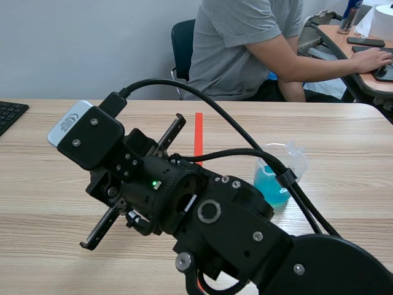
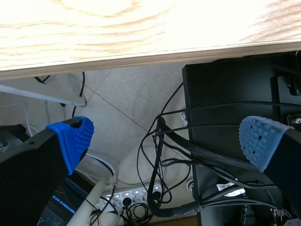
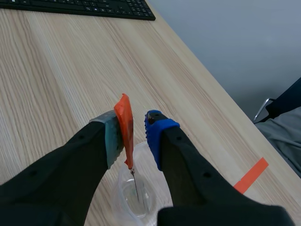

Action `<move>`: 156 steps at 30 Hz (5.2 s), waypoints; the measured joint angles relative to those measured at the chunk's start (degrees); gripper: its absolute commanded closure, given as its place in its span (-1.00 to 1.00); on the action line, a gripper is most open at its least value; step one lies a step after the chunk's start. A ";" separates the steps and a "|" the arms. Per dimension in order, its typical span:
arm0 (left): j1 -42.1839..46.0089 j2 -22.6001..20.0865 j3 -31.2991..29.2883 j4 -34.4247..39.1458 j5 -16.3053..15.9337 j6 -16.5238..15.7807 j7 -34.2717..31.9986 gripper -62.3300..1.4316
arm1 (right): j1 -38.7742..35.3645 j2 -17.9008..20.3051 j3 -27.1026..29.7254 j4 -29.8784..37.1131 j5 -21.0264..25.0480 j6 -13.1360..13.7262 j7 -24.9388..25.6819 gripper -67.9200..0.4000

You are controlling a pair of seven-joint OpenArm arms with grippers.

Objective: Do the redox reaction experiment.
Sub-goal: 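Lift the metal plate out of the left beaker, then move the plate over the blue solution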

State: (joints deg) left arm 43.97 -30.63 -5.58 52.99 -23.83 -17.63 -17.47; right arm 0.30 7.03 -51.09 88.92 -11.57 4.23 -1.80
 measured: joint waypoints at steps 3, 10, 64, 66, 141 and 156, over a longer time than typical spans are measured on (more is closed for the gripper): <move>0.00 0.00 0.00 0.00 0.00 0.00 0.00 -1.00 | 0.00 0.00 0.00 0.00 0.00 0.02 0.00 0.84; 0.00 0.00 0.00 0.00 0.00 0.00 0.00 -1.00 | 0.00 0.11 2.16 0.00 0.00 0.00 -0.37 0.94; 0.15 0.00 0.00 0.02 -0.20 0.00 0.00 0.82 | 0.00 0.44 25.68 30.62 22.43 21.27 -25.75 0.94; 0.17 0.02 0.00 0.02 -0.20 0.00 0.00 0.82 | 0.00 1.40 26.84 31.43 24.15 21.33 -25.79 0.94; 0.28 -0.02 0.00 0.02 -0.44 1.57 -0.02 0.82 | 9.03 40.13 42.95 7.82 59.58 36.68 -7.45 0.94; 13.05 -15.15 -4.52 10.82 -9.44 1.51 -9.01 0.82 | 9.03 40.13 42.95 7.82 59.43 36.68 -7.48 0.94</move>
State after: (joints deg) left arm 57.01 -45.78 -10.11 63.81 -33.28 -16.12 -26.48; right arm 9.32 47.16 -8.14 96.75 47.86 40.91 -9.28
